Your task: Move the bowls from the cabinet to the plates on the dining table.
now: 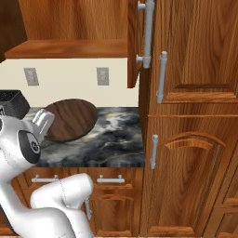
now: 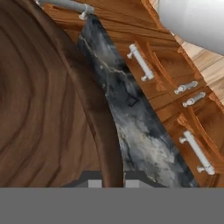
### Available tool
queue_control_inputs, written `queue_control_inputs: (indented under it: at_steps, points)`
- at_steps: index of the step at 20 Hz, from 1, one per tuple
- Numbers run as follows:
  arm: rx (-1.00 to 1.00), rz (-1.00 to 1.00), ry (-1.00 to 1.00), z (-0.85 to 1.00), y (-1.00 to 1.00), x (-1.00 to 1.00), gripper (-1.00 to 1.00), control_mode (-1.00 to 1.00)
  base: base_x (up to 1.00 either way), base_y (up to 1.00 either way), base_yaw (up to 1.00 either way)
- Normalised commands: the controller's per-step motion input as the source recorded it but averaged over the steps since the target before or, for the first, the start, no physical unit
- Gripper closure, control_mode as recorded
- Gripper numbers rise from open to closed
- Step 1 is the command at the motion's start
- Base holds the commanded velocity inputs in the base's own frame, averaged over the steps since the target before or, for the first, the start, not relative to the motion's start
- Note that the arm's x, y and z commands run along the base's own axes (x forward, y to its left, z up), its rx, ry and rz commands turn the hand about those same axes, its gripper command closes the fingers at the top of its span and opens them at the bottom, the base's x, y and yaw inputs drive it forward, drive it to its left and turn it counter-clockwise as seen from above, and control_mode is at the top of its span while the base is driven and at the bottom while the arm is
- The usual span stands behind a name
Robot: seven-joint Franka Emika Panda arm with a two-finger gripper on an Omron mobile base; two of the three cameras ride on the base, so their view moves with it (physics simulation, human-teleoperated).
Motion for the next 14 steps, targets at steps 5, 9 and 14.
queue_control_inputs:
  at_steps: [5, 9, 14]
  points:
    - [-0.12, 0.18, 0.04, -0.7, -0.13, 0.24, 1.0, -1.0, 0.0, 0.0, 0.0]
    - [-0.23, 0.15, 0.0, -0.58, -0.01, 0.31, 1.0, -1.0, 0.0, 0.0, 0.0]
    - [-0.28, 0.13, 0.0, -0.44, -0.14, 0.25, 1.0, -1.0, 0.0, 0.0, 0.0]
